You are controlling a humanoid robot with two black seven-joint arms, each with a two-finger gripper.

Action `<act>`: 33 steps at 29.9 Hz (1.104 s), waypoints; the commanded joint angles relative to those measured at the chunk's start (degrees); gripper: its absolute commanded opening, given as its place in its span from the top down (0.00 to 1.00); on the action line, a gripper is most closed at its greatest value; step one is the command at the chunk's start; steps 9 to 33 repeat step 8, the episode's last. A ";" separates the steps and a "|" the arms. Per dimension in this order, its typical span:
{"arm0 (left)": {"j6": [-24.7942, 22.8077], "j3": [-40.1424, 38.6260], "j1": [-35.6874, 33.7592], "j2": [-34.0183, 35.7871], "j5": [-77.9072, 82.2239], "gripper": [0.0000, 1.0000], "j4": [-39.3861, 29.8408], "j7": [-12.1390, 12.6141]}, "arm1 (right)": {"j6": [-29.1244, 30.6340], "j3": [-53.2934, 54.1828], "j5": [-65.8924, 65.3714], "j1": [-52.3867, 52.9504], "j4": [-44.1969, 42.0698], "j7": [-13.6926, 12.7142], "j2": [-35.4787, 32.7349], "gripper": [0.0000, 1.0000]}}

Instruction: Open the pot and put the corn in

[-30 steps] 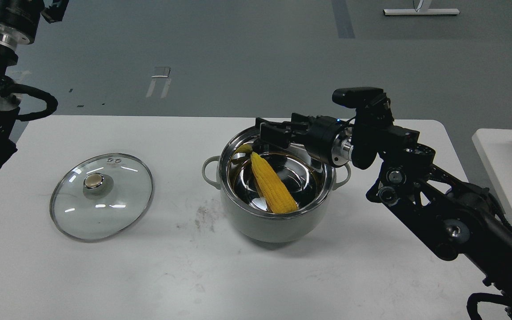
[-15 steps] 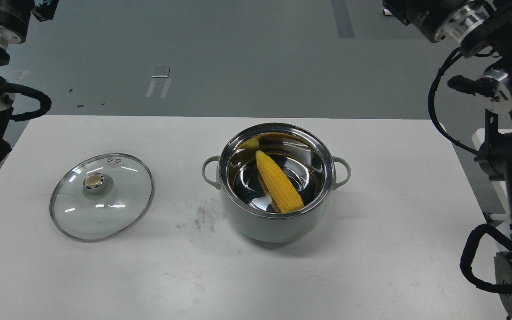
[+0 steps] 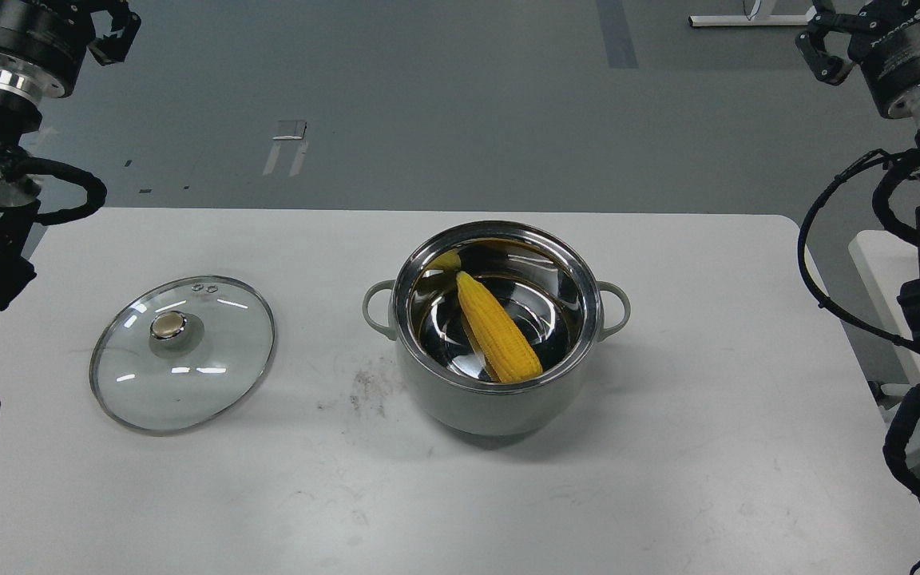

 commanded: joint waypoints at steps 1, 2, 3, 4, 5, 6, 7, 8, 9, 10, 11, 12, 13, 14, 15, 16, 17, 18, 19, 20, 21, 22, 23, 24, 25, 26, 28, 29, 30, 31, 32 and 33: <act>0.00 0.10 0.00 -0.83 0.08 0.02 0.00 0.10 | -0.13 0.03 3.76 -0.10 -1.04 0.69 0.48 0.00; 0.00 0.10 0.00 -0.83 0.08 0.02 0.00 0.01 | -0.13 -0.06 4.82 -0.10 -1.04 0.78 0.65 0.00; 0.00 0.10 -0.09 -0.74 0.16 0.02 0.00 0.01 | -0.13 -0.06 5.09 -0.10 -1.04 0.78 0.65 0.00; 0.00 0.10 -0.09 -0.74 0.17 0.02 0.00 0.01 | -0.04 -0.15 5.09 -0.10 -1.04 0.78 0.65 0.00; 0.00 0.10 -0.17 -0.74 0.17 0.02 0.00 0.01 | -0.04 -0.15 5.09 -0.10 -1.04 0.78 0.65 0.00; 0.00 0.10 -0.17 -0.74 0.08 0.02 0.00 0.01 | -0.04 -0.24 5.09 -0.10 -1.04 0.78 0.65 0.00; 0.00 0.01 -0.26 -0.74 0.08 0.02 0.00 -0.08 | -0.04 -0.24 5.09 -0.02 -0.95 0.78 0.65 0.00; 0.00 0.01 -0.26 -0.74 0.08 0.02 0.00 -0.08 | -0.04 -0.24 5.09 -0.10 -1.04 0.78 0.65 0.00; 0.00 0.01 -0.26 -0.74 0.08 0.02 0.00 -0.08 | -0.04 -0.24 5.09 -0.10 -1.04 0.78 0.65 0.00; 0.00 0.01 -0.26 -0.74 0.08 0.02 0.00 -0.08 | -0.04 -0.24 5.09 -0.10 -1.04 0.78 0.65 0.00; 0.00 0.01 -0.26 -0.74 0.08 0.02 0.00 -0.08 | -0.04 -0.24 5.09 -0.10 -1.04 0.78 0.65 0.00; 0.00 0.01 -0.26 -0.74 0.08 0.02 0.00 -0.08 | -0.04 -0.24 5.09 -0.10 -1.04 0.78 0.65 0.00; 0.00 0.01 -0.26 -0.74 0.08 0.02 0.00 -0.08 | -0.04 -0.24 5.09 -0.10 -1.04 0.78 0.65 0.00; 0.00 0.01 -0.26 -0.74 0.08 0.02 0.00 -0.08 | -0.04 -0.24 5.09 -0.10 -1.04 0.78 0.65 0.00; 0.00 0.01 -0.26 -0.74 0.08 0.02 0.00 -0.08 | -0.04 -0.24 5.09 -0.10 -1.04 0.78 0.65 0.00; 0.00 0.01 -0.26 -0.74 0.08 0.02 0.00 -0.08 | -0.04 -0.24 5.09 -0.10 -1.04 0.78 0.65 0.00; 0.00 0.01 -0.26 -0.74 0.08 0.02 0.00 -0.08 | -0.04 -0.24 5.09 -0.10 -1.04 0.78 0.65 0.00; 0.00 0.01 -0.26 -0.74 0.08 0.02 0.00 -0.08 | -0.04 -0.24 5.09 -0.10 -1.04 0.78 0.65 0.00; 0.00 0.01 -0.26 -0.74 0.08 0.02 0.00 -0.08 | -0.04 -0.24 5.09 -0.10 -1.04 0.78 0.65 0.00; 0.00 0.01 -0.26 -0.74 0.08 0.02 0.00 -0.08 | -0.04 -0.24 5.09 -0.10 -1.04 0.78 0.65 0.00; 0.00 0.01 -0.26 -0.74 0.08 0.02 0.00 -0.08 | -0.04 -0.24 5.09 -0.10 -1.04 0.78 0.65 0.00; 0.00 0.01 -0.26 -0.74 0.08 0.02 0.00 -0.08 | -0.04 -0.24 5.09 -0.10 -1.04 0.78 0.65 0.00; 0.00 0.01 -0.26 -0.74 0.08 0.02 0.00 -0.08 | -0.04 -0.24 5.09 -0.10 -1.04 0.78 0.65 0.00; 0.00 0.01 -0.26 -0.74 0.08 0.02 0.00 -0.08 | -0.04 -0.24 5.09 -0.10 -1.04 0.78 0.65 0.00; 0.00 0.01 -0.26 -0.74 0.08 0.02 0.00 -0.08 | -0.04 -0.24 5.09 -0.10 -1.04 0.78 0.65 0.00; 0.00 0.01 -0.26 -0.74 0.08 0.02 0.00 -0.08 | -0.04 -0.24 5.09 -0.10 -1.04 0.78 0.65 0.00; 0.00 0.01 -0.26 -0.74 0.08 0.02 0.00 -0.08 | -0.04 -0.24 5.09 -0.10 -1.04 0.78 0.65 0.00; 0.00 0.01 -0.26 -0.74 0.08 0.02 0.00 -0.08 | -0.04 -0.24 5.09 -0.10 -1.04 0.78 0.65 0.00; 0.00 0.01 -0.26 -0.74 0.08 0.02 0.00 -0.08 | -0.04 -0.24 5.09 -0.10 -1.04 0.78 0.65 0.00; 0.00 0.01 -0.26 -0.74 0.08 0.02 0.00 -0.08 | -0.04 -0.24 5.09 -0.10 -1.04 0.78 0.65 0.00; 0.00 0.01 -0.26 -0.74 0.08 0.02 0.00 -0.08 | -0.04 -0.24 5.09 -0.10 -1.04 0.78 0.65 0.00; 0.00 0.01 -0.26 -0.74 0.08 0.02 0.00 -0.08 | -0.04 -0.24 5.09 -0.10 -1.04 0.78 0.65 0.00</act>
